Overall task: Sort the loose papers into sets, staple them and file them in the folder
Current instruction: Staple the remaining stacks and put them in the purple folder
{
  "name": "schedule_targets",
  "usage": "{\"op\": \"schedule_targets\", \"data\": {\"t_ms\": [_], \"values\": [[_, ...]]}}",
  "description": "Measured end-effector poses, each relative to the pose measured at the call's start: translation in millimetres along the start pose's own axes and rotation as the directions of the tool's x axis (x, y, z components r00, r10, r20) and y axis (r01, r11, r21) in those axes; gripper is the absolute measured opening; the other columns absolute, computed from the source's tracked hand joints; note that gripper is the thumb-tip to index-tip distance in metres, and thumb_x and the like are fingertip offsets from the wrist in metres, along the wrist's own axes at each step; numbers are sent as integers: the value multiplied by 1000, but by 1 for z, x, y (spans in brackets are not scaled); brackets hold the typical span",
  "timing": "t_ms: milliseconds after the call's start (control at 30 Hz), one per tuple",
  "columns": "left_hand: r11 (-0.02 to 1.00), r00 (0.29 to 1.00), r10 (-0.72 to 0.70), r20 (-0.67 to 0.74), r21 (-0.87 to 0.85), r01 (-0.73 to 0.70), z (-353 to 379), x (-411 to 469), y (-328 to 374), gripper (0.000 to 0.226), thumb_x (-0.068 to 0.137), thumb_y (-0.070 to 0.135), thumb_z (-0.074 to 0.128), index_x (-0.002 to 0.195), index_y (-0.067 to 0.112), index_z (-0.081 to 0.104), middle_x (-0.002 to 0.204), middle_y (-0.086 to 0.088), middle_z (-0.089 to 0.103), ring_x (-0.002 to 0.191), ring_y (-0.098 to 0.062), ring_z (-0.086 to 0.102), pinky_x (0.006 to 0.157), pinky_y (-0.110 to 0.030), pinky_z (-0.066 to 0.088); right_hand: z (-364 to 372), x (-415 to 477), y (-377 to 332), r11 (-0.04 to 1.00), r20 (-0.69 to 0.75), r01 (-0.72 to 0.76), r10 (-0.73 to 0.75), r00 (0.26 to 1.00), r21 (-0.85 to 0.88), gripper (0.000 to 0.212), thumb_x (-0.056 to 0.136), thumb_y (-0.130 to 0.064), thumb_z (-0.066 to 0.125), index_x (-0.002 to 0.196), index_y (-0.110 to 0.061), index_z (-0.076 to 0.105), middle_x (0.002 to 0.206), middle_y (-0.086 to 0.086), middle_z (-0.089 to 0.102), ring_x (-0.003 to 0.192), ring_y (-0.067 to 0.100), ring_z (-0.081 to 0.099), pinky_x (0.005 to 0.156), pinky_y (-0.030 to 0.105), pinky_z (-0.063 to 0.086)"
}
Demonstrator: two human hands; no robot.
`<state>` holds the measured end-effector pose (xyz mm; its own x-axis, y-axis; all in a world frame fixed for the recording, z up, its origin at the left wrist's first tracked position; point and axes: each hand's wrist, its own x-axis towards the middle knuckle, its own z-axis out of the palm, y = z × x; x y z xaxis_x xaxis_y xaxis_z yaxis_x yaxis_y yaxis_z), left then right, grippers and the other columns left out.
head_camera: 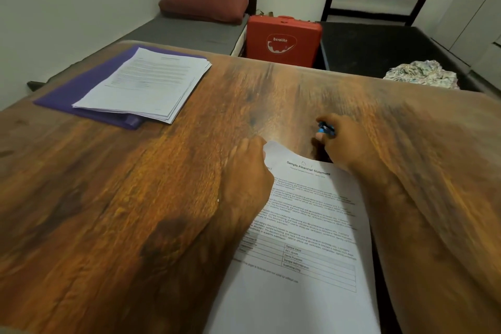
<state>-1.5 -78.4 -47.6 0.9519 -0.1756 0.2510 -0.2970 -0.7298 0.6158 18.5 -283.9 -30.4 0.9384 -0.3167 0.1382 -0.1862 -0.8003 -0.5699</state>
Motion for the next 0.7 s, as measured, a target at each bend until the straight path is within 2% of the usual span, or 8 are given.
{"op": "schedule_targets", "data": {"t_ms": [33,133,233,300,467,567,633,700], "values": [[1000,1000,-2,-6,-7,2,0,0,0,14,104,8,46,114,11,56,113,-5,58,103,-21,51,87,-36,42,-4,-5,-6,996,27,40,-42,999,76,38,102,-12,64,138,-23,62,130,0,62,102,11,59,72,13,44],[1000,1000,-11,-10,-22,10,1,1,-2,12,105,10,45,109,14,56,109,-3,55,102,-22,52,86,-39,44,-15,-25,-35,959,134,163,-197,971,231,47,96,-12,71,139,-27,62,134,-10,59,117,7,57,94,19,48],[998,1000,-19,-8,-63,19,0,1,-2,11,105,12,47,98,21,50,102,4,50,97,-20,52,82,-37,45,-11,-35,-48,954,233,275,-297,926,121,51,90,-13,78,137,-26,63,128,-14,63,115,0,56,88,8,41],[996,999,-34,-11,-87,33,1,1,-3,9,105,14,49,101,20,53,105,4,52,96,-17,53,83,-39,50,-2,-37,-47,949,210,310,-315,926,57,50,88,-14,80,134,-27,65,127,-13,66,112,1,58,88,9,41],[994,999,-36,8,-106,37,-2,0,-2,14,102,9,53,100,22,50,107,2,53,97,-18,53,82,-36,49,13,-41,-43,927,157,359,-372,915,103,51,85,-12,84,131,-26,68,122,-10,67,110,4,61,94,14,46],[994,1000,-28,4,-108,28,-1,0,-2,19,102,8,51,95,25,46,103,3,51,96,-19,52,79,-36,47,7,-41,-39,931,105,345,-357,928,115,51,85,-9,83,132,-25,69,121,-11,65,110,3,58,90,7,43],[994,1000,-26,6,-109,26,-1,0,-2,20,101,6,52,94,25,46,101,3,50,95,-19,52,78,-36,46,7,-42,-39,937,159,336,-347,924,94,52,86,-8,81,134,-25,67,123,-9,65,110,4,59,89,6,43],[994,1000,-25,7,-111,26,-2,0,-2,18,101,6,52,95,23,47,101,1,52,94,-20,52,78,-36,48,10,-43,-42,937,202,341,-348,915,73,53,88,-8,80,136,-24,65,126,-6,66,112,9,61,95,15,47]]}}
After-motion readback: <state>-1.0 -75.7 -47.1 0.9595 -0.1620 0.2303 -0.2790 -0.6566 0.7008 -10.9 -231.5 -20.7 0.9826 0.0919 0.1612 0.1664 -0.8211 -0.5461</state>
